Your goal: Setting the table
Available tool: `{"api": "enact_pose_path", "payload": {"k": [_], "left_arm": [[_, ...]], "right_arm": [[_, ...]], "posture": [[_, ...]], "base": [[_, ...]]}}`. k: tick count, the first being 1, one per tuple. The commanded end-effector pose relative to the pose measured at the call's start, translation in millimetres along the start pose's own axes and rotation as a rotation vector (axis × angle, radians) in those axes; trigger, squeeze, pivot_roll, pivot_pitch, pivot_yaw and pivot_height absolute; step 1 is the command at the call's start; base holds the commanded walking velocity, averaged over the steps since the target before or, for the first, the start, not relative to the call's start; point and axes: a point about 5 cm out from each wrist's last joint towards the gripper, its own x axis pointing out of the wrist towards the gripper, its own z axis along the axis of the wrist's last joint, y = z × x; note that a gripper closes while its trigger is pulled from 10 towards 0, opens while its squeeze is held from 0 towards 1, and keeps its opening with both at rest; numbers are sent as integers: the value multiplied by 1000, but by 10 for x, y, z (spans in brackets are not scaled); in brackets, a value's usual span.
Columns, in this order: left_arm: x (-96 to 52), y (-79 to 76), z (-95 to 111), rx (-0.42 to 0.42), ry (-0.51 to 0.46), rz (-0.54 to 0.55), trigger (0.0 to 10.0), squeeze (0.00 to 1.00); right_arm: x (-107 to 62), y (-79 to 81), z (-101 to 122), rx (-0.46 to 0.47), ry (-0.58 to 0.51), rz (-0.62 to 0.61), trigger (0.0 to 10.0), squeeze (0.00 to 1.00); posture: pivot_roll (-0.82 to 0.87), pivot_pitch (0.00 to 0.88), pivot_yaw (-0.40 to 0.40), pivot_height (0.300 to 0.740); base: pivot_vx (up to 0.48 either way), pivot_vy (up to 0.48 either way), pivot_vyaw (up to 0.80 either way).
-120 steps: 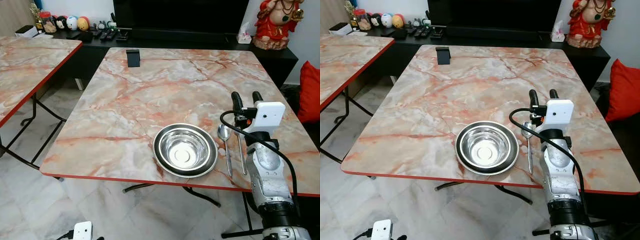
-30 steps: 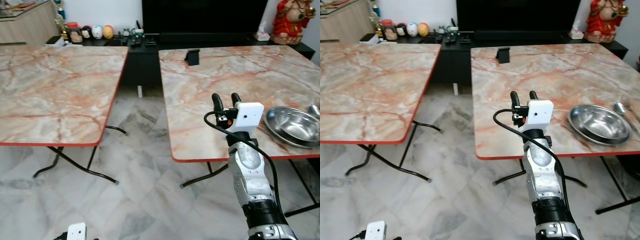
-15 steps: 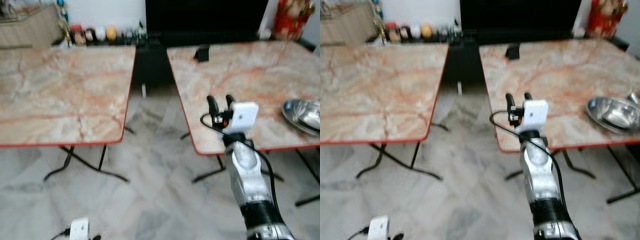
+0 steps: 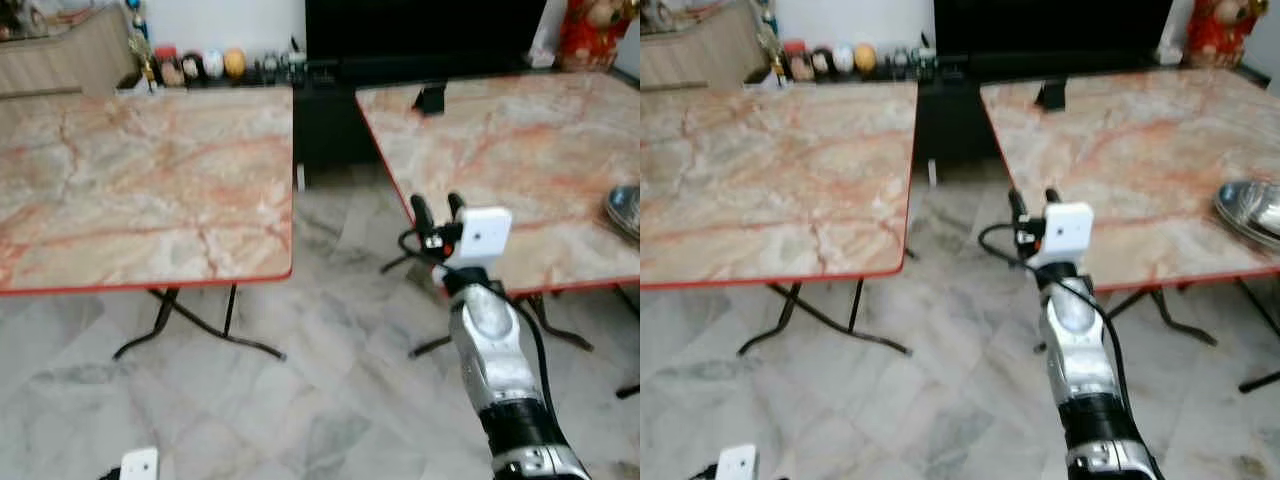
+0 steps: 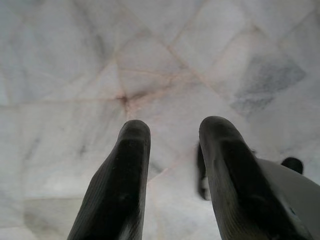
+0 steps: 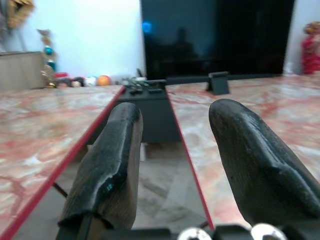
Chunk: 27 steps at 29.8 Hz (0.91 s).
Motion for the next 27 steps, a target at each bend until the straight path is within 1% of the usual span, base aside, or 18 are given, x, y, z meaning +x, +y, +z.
{"api": "enact_pose_path", "payload": {"k": [1,8,13,18,22,24,25,27], "left_arm": [[-30,66,-73,-6,30,13,10000,0],[-33,74,-79,-3,32,9,10000,0],[-20,-19,-83,3,24,-6,10000,0],[-15,-66,-87,2,19,-12,10000,0],[-14,-100,-99,1,19,-16,10000,0],[-13,-101,-96,2,17,-16,10000,0],[-13,-101,-96,2,17,-16,10000,0],[-13,-98,-92,3,16,-15,10000,0]], "right_arm": [[34,57,51,10,-25,19,10000,0],[17,57,15,8,-14,23,10000,0],[5,53,-12,9,-6,23,10000,0],[10,60,-18,11,-3,24,10000,0],[-21,42,-98,8,27,14,10000,0],[-75,-13,-246,-20,99,-18,10000,0],[-75,-13,-246,-20,99,-18,10000,0],[-122,-59,-338,-23,137,-50,10000,0]], "posture": [[-73,0,36,740],[-74,0,36,740],[-70,0,33,740],[-66,0,31,740],[-68,0,31,740],[-70,0,32,740],[-70,0,32,740],[-68,0,31,740]], "base": [[0,307,0],[0,307,0],[0,308,0],[0,308,0],[0,305,0],[0,0,0],[0,0,0],[0,0,0]]}}
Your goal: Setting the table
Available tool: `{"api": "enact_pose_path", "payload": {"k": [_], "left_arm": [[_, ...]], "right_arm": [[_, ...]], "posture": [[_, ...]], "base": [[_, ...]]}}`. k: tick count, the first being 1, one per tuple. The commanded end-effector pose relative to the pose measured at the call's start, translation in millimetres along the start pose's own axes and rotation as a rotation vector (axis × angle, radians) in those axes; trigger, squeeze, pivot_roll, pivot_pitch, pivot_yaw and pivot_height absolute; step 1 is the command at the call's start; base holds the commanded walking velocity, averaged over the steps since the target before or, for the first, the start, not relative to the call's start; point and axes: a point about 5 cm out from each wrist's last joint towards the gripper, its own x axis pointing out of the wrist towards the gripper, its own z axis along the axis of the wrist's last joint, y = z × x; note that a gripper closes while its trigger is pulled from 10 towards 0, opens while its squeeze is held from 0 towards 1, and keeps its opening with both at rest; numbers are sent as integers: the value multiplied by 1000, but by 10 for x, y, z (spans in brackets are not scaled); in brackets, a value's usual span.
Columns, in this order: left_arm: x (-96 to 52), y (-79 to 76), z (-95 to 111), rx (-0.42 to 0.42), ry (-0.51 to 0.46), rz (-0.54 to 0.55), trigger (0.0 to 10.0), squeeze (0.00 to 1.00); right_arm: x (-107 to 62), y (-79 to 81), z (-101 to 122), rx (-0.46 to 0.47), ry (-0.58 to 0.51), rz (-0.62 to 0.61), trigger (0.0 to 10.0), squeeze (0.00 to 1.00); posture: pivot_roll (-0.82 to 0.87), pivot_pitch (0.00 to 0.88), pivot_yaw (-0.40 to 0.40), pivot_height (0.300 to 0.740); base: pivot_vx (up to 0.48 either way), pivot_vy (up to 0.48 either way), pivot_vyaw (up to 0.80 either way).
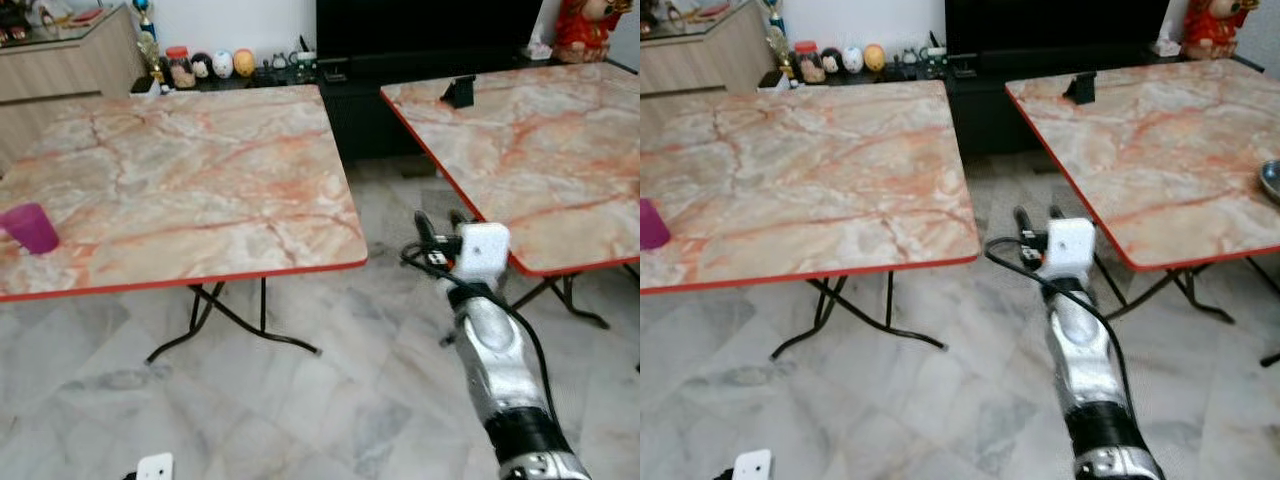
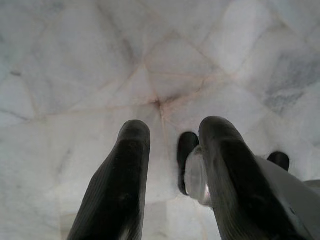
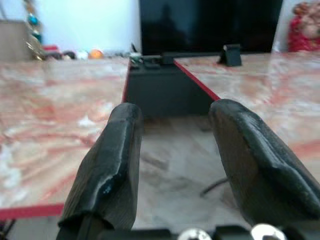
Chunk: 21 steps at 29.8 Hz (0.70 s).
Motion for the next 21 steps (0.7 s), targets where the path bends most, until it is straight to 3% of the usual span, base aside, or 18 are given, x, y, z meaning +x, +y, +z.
{"api": "enact_pose_path", "payload": {"k": [1,3,6,8,13,16,18,21], "left_arm": [[-5,43,7,11,0,10,10000,0],[-5,58,15,11,0,12,10000,0],[-4,76,27,13,-1,15,10000,0],[-3,75,29,13,-1,15,10000,0],[14,7,32,11,6,11,10000,0],[14,4,29,11,7,10,10000,0],[12,1,24,11,7,11,10000,0],[18,-18,33,12,3,8,10000,0]], "right_arm": [[-29,12,-119,1,48,-26,10000,0],[-93,-32,-267,1,114,-63,10000,0],[-267,-69,-662,65,321,-109,10000,0],[-329,-71,-774,89,375,-113,10000,0],[-843,-118,-1353,126,713,-137,10000,0],[-986,-139,-1456,100,778,-128,10000,0],[-1203,-163,-1588,124,862,-131,10000,0],[-1492,-211,-1727,88,965,-128,10000,0]], "posture": [[-68,0,32,740],[-70,0,32,740],[-73,0,33,740],[-73,0,33,740],[-67,0,30,740],[-65,0,30,740],[-69,0,32,740],[-61,0,33,740]], "base": [[0,0,0],[0,0,0],[0,0,0],[0,0,0],[0,0,0],[0,0,0],[0,0,0],[0,0,0]]}}
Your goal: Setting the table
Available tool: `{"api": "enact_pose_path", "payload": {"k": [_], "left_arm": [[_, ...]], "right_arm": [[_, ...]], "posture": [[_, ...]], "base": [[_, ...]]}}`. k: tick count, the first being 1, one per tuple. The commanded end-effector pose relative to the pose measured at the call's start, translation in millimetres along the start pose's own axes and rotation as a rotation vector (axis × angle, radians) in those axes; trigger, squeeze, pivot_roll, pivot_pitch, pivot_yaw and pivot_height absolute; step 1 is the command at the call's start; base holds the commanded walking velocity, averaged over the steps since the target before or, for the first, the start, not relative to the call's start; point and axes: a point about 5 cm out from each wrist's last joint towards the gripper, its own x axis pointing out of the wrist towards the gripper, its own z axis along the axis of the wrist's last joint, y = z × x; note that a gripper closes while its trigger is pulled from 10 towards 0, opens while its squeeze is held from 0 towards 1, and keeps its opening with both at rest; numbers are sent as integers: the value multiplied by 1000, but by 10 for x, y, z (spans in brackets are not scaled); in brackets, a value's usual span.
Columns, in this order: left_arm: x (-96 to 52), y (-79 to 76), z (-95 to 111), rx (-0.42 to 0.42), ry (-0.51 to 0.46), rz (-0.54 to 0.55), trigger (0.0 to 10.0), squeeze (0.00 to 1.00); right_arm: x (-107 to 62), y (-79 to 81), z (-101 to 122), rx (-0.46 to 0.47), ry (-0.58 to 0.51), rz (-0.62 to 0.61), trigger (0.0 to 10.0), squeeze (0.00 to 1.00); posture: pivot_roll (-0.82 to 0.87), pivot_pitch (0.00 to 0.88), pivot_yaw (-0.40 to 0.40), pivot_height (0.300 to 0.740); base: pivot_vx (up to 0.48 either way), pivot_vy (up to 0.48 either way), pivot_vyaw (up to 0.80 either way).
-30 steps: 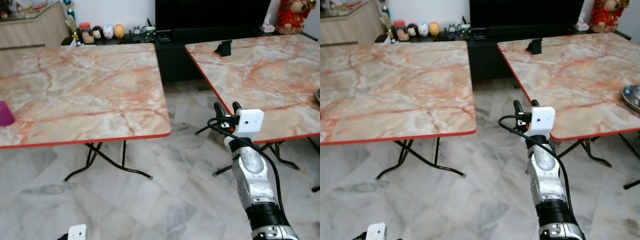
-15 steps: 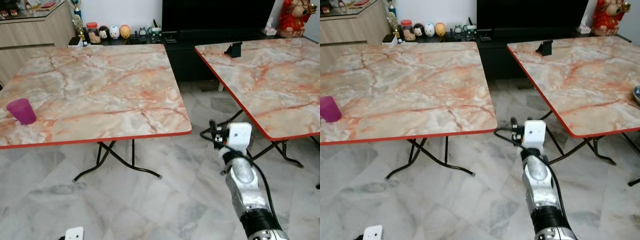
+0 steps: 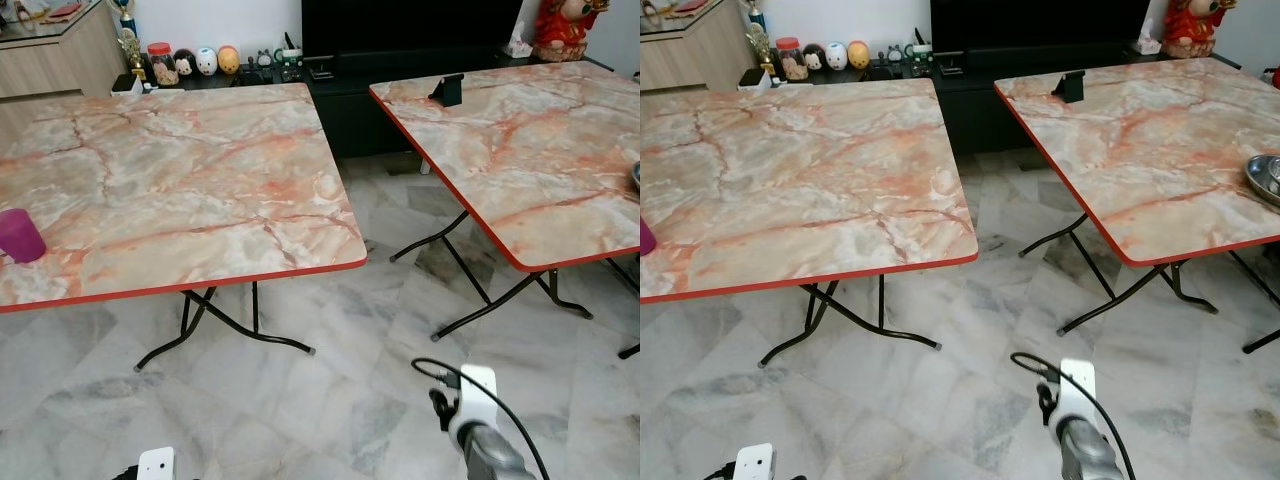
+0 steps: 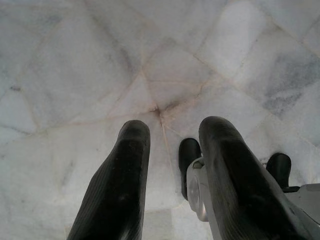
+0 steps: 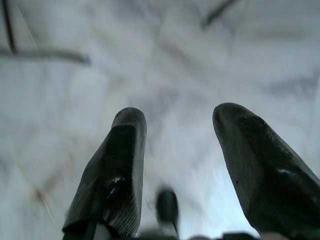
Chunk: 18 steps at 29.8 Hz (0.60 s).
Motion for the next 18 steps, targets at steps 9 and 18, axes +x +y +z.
{"api": "enact_pose_path", "payload": {"k": [9,18], "left_arm": [[3,3,6,22,5,-4,10000,0],[7,0,20,22,1,-6,10000,0]], "right_arm": [[-71,-53,-292,3,87,10,10000,0],[-76,-61,-309,-4,94,3,10000,0]], "posture": [[-75,0,42,740],[-70,0,41,740]], "base": [[0,0,0],[0,0,0]]}}
